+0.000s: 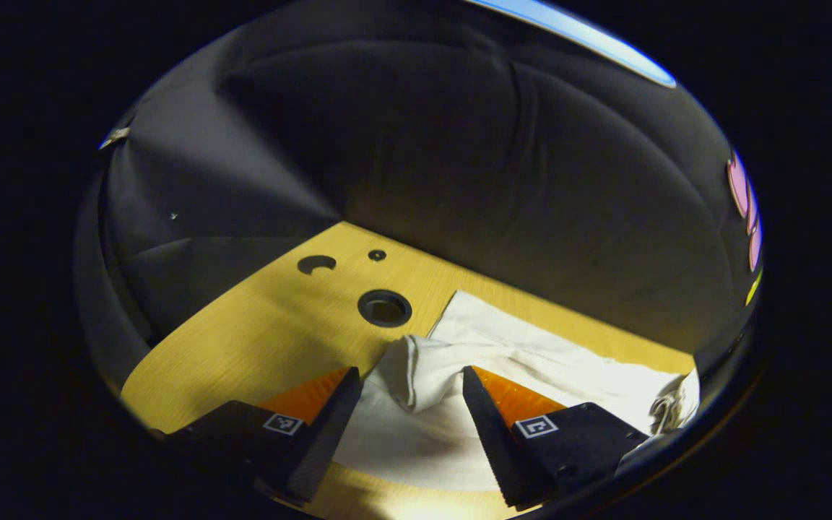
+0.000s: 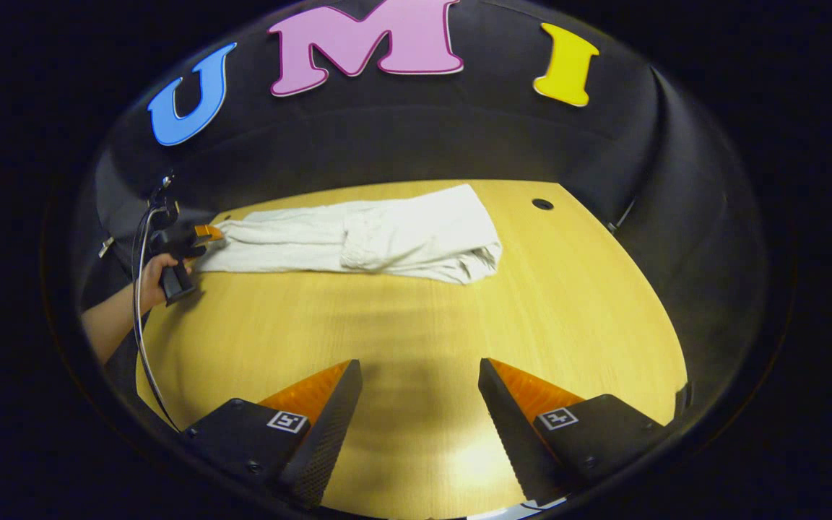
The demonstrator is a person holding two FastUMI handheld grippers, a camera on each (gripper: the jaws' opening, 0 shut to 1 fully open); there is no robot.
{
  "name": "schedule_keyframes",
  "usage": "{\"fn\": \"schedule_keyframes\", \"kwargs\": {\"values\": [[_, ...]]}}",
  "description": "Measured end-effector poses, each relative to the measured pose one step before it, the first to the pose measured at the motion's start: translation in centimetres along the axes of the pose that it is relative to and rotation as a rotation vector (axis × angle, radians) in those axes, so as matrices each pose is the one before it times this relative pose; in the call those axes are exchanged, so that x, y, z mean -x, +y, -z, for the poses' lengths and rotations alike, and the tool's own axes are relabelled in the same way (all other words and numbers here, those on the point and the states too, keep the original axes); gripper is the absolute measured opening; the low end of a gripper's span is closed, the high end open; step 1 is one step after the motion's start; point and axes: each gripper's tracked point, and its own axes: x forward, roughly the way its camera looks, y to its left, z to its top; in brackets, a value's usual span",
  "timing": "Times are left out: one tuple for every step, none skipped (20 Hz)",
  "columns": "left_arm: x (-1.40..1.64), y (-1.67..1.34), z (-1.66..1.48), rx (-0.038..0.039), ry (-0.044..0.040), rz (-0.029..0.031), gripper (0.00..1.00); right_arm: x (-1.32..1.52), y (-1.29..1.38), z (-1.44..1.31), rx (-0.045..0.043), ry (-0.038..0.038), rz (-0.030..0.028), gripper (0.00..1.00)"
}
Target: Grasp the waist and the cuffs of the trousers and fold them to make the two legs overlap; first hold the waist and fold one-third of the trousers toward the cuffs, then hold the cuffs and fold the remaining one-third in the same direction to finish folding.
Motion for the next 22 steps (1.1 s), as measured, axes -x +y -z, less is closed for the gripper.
{"fn": "schedule_keyframes", "kwargs": {"values": [[0.214,0.290,-0.346,-0.08817,0.00077,-0.05834,0.89,0.709,-0.607,0.520,0.00410,0.01371,0.01061,0.99],[-0.082,-0.068,0.221,-0.06573,0.01432,-0.02265,0.80,0.430,-0.605,0.222,0.00288,0.00756,0.00902,0.99],[-0.496,-0.281,0.245,-0.05952,0.00722,-0.01553,0.78,0.468,-0.502,-0.352,-0.00975,-0.00357,0.00451,0.99],[-0.376,-0.283,0.200,0.00135,-0.00617,0.01342,0.76,0.143,-0.322,-0.417,-0.01101,-0.00722,0.00142,0.99],[0.024,-0.300,0.014,0.00505,0.00012,0.00636,0.64,0.087,-0.149,-0.581,-0.01353,-0.01143,0.00224,1.00],[0.004,-0.363,-0.087,0.00433,-0.00150,0.01618,0.60,0.216,-0.016,-0.700,-0.01277,-0.01604,-0.00300,0.99],[0.068,-0.275,-0.079,-0.00141,0.00243,0.01178,0.56,0.121,-0.030,-0.281,-0.00204,-0.01003,-0.00287,1.00],[-0.187,-0.288,0.068,0.00369,-0.00023,0.01339,0.47,0.086,-0.075,-0.002,0.00169,-0.00307,-0.00042,0.99],[0.161,-0.186,0.091,0.00958,0.00003,0.00745,0.37,0.038,-0.099,0.164,0.00222,0.00114,0.00061,0.99],[0.030,-0.036,0.022,0.00687,0.00015,-0.00133,0.24,0.036,-0.063,0.260,-0.00203,0.00348,0.00173,0.99],[-0.201,-0.070,-0.021,0.00908,-0.00310,0.00270,0.20,-0.080,-0.136,0.257,-0.00686,0.00515,0.00048,0.99],[0.157,0.033,0.003,0.01734,-0.00365,0.00378,0.16,-0.131,-0.035,0.253,-0.00891,0.00587,0.00107,0.99],[0.211,-0.052,-0.208,0.03098,-0.00688,0.00172,0.14,-0.002,-0.214,0.247,-0.00927,0.00329,0.00233,0.99],[0.097,-0.013,0.055,0.04047,0.00036,0.00124,0.10,0.049,-0.342,0.215,-0.00817,-0.00129,0.00359,0.99],[0.220,-0.146,0.196,0.04025,0.00385,0.00358,0.07,0.164,-0.369,0.017,-0.00682,-0.00350,0.00725,1.00],[0.358,0.315,0.024,0.03271,0.00352,-0.00212,0.07,0.170,-0.455,-0.055,-0.00708,-0.00547,0.00597,0.99],[0.556,-0.024,-0.146,0.03147,-0.00108,0.00254,0.06,0.192,-0.430,-0.266,-0.00394,-0.00756,0.00618,1.00],[0.820,-0.234,-0.604,0.03215,-0.00969,0.01014,0.06,0.042,-0.593,-0.384,-0.00289,-0.00925,0.00784,1.00],[0.808,-0.801,-0.844,0.03433,-0.01621,0.02686,0.06,-0.073,-0.708,-0.410,-0.00352,-0.00934,0.00903,0.99],[0.891,-1.001,-0.933,0.02988,-0.02465,0.02342,0.06,0.033,-0.527,-0.321,-0.00804,-0.00725,0.00625,0.99],[0.873,-0.842,-1.244,0.01650,-0.03030,0.01811,0.06,0.123,-0.394,-0.384,-0.01793,-0.01206,0.00059,1.00],[0.813,-0.885,-1.018,0.00693,-0.02642,0.02126,0.06,0.052,-0.381,-0.276,-0.01468,-0.00839,-0.00216,1.00]]}}
